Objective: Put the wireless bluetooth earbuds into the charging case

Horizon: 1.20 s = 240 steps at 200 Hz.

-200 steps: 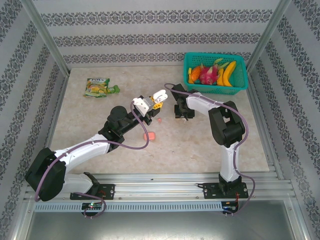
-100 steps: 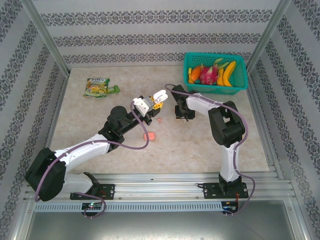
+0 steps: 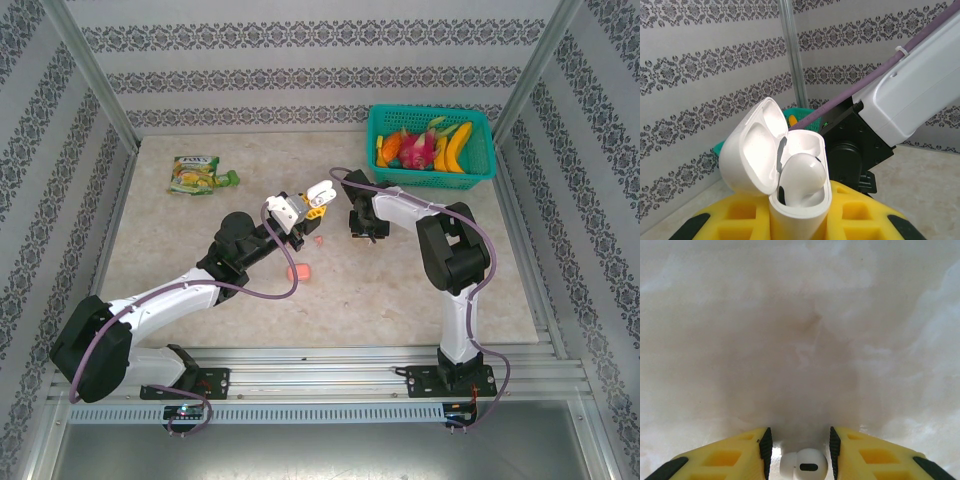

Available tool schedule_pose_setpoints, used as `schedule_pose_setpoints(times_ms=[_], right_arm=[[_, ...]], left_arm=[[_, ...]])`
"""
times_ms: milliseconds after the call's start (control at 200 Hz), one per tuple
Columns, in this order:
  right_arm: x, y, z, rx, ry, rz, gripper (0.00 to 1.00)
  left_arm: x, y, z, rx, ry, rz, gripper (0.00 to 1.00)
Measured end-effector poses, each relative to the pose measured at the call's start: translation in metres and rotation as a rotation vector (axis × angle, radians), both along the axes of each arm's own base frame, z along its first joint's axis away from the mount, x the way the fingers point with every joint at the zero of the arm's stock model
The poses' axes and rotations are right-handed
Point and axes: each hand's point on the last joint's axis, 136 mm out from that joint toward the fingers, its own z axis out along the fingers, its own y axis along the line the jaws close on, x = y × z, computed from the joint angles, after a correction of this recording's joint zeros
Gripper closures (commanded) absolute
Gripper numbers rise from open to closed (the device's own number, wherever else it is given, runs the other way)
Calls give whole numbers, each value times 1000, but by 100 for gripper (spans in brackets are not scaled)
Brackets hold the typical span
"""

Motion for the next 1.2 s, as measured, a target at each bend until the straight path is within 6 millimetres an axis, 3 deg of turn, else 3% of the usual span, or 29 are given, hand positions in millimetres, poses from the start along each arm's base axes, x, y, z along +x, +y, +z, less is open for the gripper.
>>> schedule_pose_setpoints(times_ms=[200,729,824,929,1199], right_arm=[[-1,0,-1,6,-8,-3,62],[-2,3,0,41,-57,-15,74],[-4,2,0,44,-65,-16,72],[-6,0,0,45,-66,-21,60],[-10,1,0,50,-56,28,55]], left_arm=[[0,0,0,0,0,0,100],[0,0,-1,0,6,-4,100],[0,0,-1,-1,6,-4,100],[0,-1,-1,0,12,-4,100],[0,-1,0,-1,16,-8,100]])
